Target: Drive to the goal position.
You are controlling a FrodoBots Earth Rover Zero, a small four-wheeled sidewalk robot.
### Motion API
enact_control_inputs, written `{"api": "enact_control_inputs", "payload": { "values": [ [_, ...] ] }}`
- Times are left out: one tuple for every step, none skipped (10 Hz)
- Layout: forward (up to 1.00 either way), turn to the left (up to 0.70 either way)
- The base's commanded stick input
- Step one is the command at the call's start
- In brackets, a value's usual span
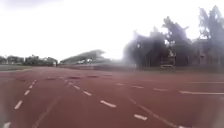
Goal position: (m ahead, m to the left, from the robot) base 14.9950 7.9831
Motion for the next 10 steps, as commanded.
{"api": "enact_control_inputs", "payload": {
  "values": [
    [0.45,0.27],
    [0.45,0.27],
    [0.45,0.27],
    [0.45,0.27],
    [0.45,0.27],
    [0.45,0.27],
    [0.45,0.27],
    [0.45,0.27],
    [0.45,0.27],
    [0.45,0.27]
  ]
}}
